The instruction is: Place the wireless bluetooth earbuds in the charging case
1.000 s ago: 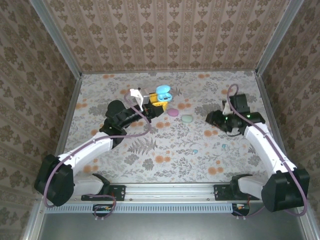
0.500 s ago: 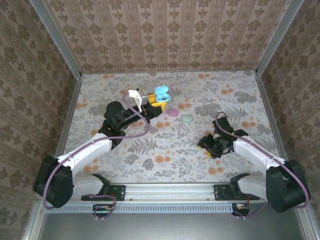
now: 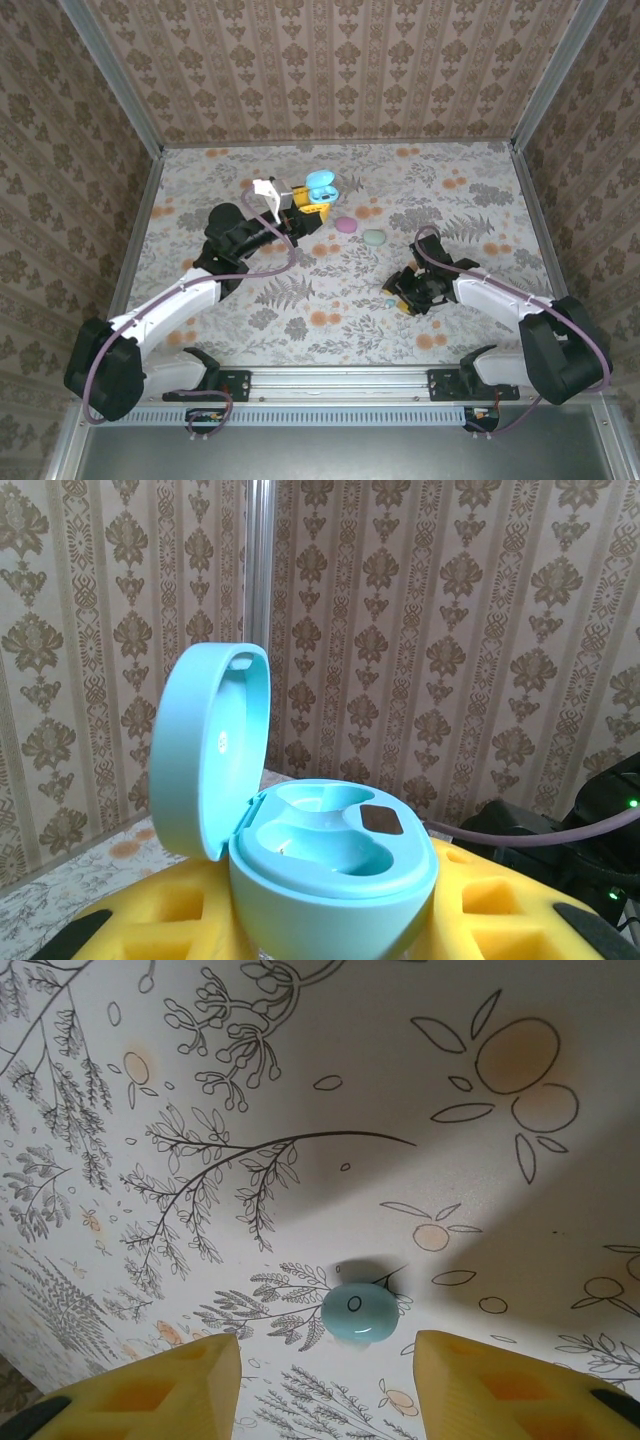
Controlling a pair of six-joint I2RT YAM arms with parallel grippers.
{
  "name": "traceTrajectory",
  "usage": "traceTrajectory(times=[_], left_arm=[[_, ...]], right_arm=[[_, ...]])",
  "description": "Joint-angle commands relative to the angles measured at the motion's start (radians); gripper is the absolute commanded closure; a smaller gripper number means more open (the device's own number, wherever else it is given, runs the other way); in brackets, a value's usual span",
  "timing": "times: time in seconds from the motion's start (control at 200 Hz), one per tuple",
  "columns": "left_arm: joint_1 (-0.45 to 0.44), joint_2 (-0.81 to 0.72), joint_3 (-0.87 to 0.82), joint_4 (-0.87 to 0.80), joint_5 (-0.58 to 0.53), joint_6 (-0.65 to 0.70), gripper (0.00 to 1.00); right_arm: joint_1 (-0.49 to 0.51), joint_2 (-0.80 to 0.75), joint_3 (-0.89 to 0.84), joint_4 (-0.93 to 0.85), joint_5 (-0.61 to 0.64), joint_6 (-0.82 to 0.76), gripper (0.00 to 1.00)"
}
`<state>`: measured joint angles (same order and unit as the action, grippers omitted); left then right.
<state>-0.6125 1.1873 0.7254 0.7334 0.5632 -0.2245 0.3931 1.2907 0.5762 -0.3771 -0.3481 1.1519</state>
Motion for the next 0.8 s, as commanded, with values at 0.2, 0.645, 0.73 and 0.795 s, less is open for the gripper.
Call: traceTrajectory(times=[0.2, 0.645, 0.73, 0.795], left_arm=[[0.008, -0.023, -0.005, -0.009, 0.0, 0.021, 0.71], [0.008, -0.038, -0.006, -0.034, -0.009, 0.026, 0.7], [0.008, -0.041, -0.008, -0.04, -0.011, 0.03, 0.7], [0.009, -0.043, -0.009, -0.043, -0.012, 0.03, 0.71]], right_arm=[[0.034, 0.057, 0.011, 0.029, 0.021, 0.049, 0.49], [0.041, 0.155, 0.101, 0.008, 0.047, -0.024, 0.55], [0.043, 0.171, 0.128, -0.024, 0.064, -0.054, 0.55], [0.046, 0.183, 0.146, -0.053, 0.08, -0.08, 0.55]])
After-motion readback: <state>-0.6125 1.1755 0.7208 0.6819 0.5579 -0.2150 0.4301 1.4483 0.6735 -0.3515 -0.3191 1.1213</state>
